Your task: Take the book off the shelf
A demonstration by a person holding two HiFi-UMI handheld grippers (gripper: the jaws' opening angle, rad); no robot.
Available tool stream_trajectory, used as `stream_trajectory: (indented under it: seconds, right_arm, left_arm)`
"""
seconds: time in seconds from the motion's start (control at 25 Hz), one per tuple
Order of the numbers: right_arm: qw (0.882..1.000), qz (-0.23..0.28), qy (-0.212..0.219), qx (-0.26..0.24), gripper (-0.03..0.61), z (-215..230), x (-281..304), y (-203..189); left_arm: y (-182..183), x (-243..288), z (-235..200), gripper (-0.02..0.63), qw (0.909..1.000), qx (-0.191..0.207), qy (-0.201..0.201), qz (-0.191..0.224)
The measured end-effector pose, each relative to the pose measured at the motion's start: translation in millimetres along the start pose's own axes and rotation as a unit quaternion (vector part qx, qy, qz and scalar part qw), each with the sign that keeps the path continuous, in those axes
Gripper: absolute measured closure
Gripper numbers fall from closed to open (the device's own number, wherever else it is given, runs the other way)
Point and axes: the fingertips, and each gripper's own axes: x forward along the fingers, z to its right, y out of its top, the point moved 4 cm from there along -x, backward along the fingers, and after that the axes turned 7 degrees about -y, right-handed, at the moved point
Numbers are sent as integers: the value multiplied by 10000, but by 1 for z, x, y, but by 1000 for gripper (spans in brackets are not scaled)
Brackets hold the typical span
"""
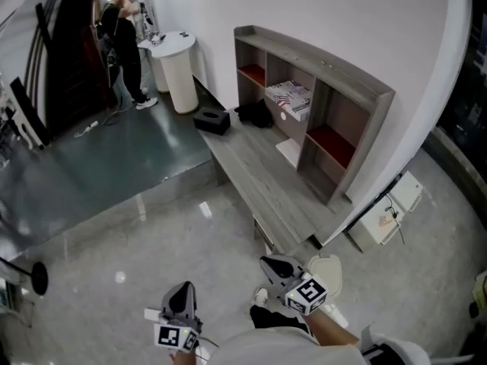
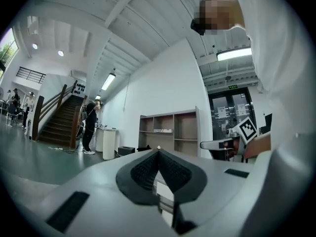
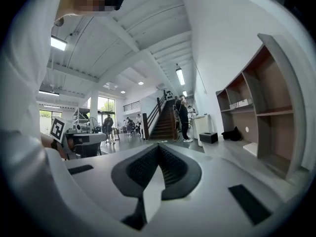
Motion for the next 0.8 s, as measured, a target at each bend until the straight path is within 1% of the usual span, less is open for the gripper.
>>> stream_trajectory:
  seconds: [0.08,0.16,0.24,0.32,0.56,0.64,0.8]
  right_arm:
    - [9999,98,39,-96,557,36,36,22]
    - [9995,196,121,-219,557,70,67,42]
    - [9996,161,100,-208,557,101,91,47]
    - [9999,69,-69,-48,557,128,108,46]
    - [9985,18,-501,205,557,181,141,49]
    - [9974,-30,-664,281,557,196,149,47]
    - [9930,-41,-1077,488,557,224,175,47]
  left_arm:
    - [17,55,-16,597,9998,80,-132,91]
    - [33,113,-22,597,9985,221,-422,258]
    - [38,159,-25,597,9968,191,-716,289]
    - [37,187,-34,597,9959,77,-870,220]
    - [20,244,-87,597,9959,-130,-896,-72]
    - [16,269,-99,598,9941,-122,-1070,-94]
    - [28,331,-121,597,9859,-60,-1665,181]
